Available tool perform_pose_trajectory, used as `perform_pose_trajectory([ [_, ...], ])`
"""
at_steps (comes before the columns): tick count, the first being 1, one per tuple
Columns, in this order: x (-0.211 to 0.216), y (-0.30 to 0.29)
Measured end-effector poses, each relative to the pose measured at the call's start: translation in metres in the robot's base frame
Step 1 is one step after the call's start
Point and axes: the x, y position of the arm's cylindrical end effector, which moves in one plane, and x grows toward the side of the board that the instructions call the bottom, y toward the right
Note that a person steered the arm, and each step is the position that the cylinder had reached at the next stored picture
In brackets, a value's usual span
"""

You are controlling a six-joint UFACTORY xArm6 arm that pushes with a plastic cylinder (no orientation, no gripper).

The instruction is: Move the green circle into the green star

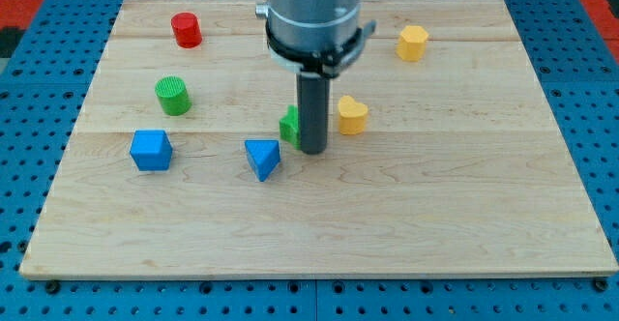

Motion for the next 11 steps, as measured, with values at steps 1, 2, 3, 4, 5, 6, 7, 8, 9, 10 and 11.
perform_pose_trajectory([
  [1,-0.026,-0.02],
  [2,-0.034,0.014],
  [3,-0.03,0.037],
  [4,-0.005,0.014],
  [5,-0.013,-0.047],
  [6,-0.027,-0.124],
  [7,-0.047,-0.186],
  [8,-0.047,-0.228],
  [9,-0.076,-0.235],
  [10,-0.088,-0.188],
  [11,-0.058,-0.14],
])
